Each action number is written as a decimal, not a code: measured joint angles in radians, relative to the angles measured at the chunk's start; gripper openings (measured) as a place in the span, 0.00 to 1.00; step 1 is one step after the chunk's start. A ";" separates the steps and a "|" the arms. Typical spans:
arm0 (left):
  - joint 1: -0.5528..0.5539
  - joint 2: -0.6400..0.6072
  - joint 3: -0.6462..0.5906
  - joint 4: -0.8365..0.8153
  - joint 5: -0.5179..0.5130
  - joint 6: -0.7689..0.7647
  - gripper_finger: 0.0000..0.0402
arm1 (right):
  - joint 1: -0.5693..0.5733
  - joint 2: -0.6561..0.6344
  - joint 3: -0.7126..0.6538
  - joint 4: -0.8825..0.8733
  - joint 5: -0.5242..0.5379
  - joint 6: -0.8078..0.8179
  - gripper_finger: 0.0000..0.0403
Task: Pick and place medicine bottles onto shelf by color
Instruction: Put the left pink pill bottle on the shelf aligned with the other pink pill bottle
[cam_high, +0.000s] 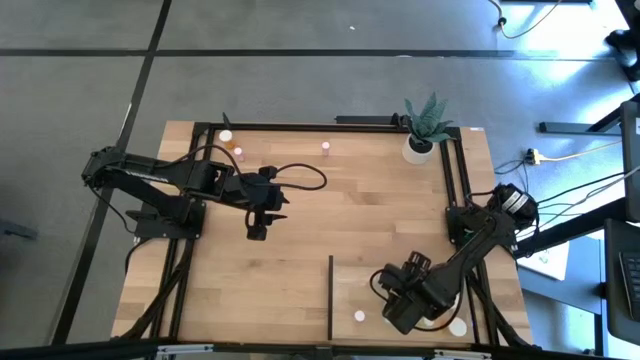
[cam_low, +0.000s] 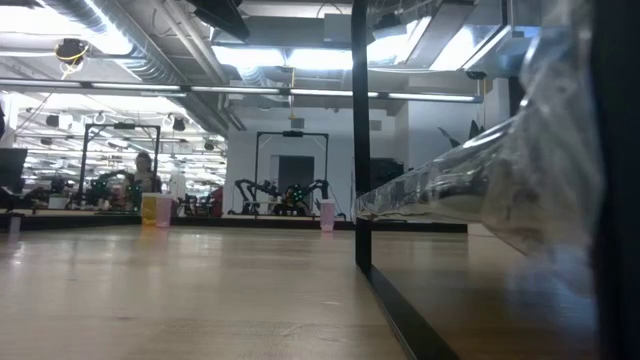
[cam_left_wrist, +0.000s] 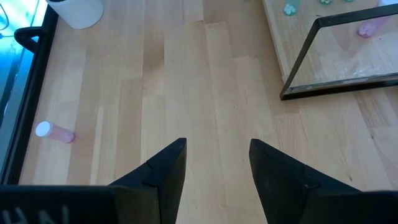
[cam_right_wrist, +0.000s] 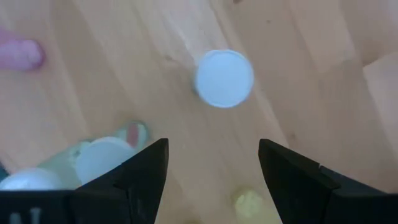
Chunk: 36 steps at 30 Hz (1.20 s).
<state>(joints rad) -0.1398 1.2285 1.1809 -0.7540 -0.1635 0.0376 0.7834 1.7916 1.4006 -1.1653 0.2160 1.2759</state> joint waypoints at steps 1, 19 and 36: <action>0.000 0.000 0.000 0.000 0.000 0.000 0.42 | 0.000 0.000 0.000 -0.014 0.000 0.004 0.62; 0.225 0.000 0.000 -0.092 -0.011 -0.053 0.42 | -0.016 -0.007 0.285 -0.412 0.298 -0.008 0.62; 0.770 0.039 0.000 -0.268 0.101 -0.087 0.42 | -0.262 -0.137 0.368 -0.335 0.363 -0.475 0.62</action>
<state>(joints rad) 0.6307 1.2674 1.1812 -1.0215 -0.0629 -0.0498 0.5216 1.6544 1.7683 -1.4998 0.5786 0.8008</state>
